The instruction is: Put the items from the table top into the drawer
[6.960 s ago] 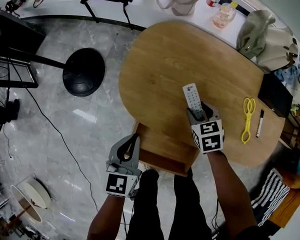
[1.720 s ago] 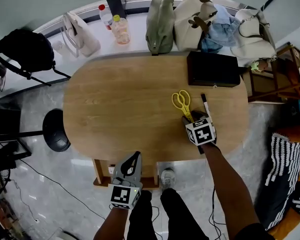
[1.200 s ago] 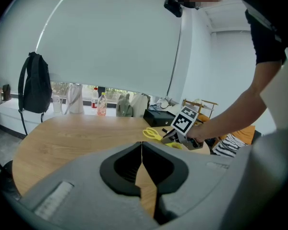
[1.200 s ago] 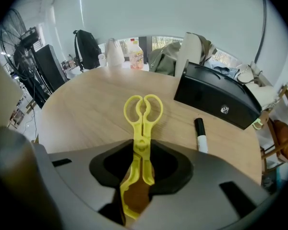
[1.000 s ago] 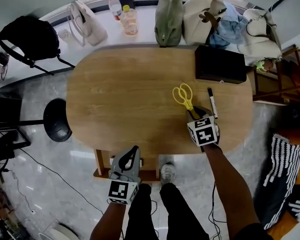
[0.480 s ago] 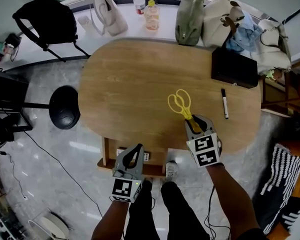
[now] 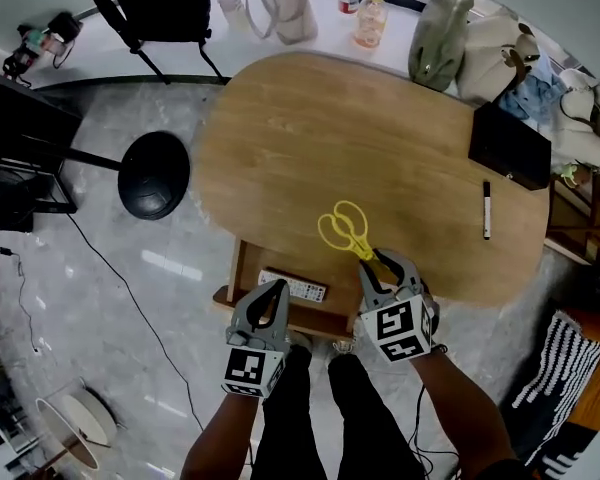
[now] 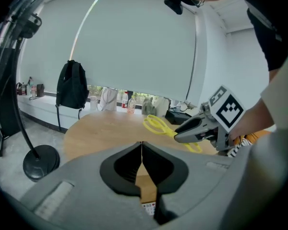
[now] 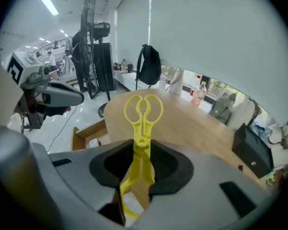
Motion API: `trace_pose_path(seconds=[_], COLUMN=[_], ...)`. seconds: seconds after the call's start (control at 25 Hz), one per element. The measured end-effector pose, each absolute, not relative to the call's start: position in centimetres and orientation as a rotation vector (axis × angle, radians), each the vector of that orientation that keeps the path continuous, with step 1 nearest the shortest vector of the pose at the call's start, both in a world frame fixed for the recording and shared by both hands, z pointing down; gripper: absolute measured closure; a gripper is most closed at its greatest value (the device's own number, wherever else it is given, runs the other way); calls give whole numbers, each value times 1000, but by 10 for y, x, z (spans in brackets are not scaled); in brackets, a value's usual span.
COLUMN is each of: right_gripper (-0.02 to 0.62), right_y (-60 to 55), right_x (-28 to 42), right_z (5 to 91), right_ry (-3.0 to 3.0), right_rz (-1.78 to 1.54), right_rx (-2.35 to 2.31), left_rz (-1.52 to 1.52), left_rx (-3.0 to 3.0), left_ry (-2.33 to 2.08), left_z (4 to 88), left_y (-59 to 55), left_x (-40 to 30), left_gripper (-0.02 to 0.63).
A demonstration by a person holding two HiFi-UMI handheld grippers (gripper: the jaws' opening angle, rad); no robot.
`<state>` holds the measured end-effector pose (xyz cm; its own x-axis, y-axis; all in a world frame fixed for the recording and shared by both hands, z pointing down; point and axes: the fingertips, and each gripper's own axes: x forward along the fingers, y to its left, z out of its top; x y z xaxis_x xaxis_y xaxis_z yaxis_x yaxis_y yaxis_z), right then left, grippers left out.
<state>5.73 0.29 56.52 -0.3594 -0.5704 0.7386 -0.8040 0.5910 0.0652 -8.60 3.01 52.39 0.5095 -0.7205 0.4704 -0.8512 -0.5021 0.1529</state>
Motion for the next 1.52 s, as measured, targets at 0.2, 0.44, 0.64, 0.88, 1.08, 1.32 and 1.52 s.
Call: trace_pose_path(seconds=[0.2, 0.44, 0.64, 0.88, 1.08, 1.32, 1.52], right_gripper=[488, 488, 488, 488, 488, 488, 488], right_y=[28, 54, 73, 89, 91, 80, 67], right_x=[5, -42, -74, -108, -119, -109, -100], right_z=[575, 592, 614, 652, 695, 745, 767], right_ry=[-2129, -2137, -2123, -2083, -2006, -1908, -1874], right_rz=[392, 369, 295, 275, 247, 251, 271], right_rx=[968, 832, 708, 589, 522, 534, 579], left_rz=[472, 452, 442, 441, 438, 419, 419], left_rx=[2336, 2271, 2226, 2159, 2117, 2104, 2100], left_ry=[-1374, -1449, -1506, -1557, -1590, -1598, -1596], left_z=[528, 533, 537, 548, 560, 563, 569], left_y=[47, 64, 75, 93, 101, 101, 99], left_x=[-124, -166, -198, -230, -249, -252, -256], left_gripper=[588, 588, 588, 588, 588, 588, 588])
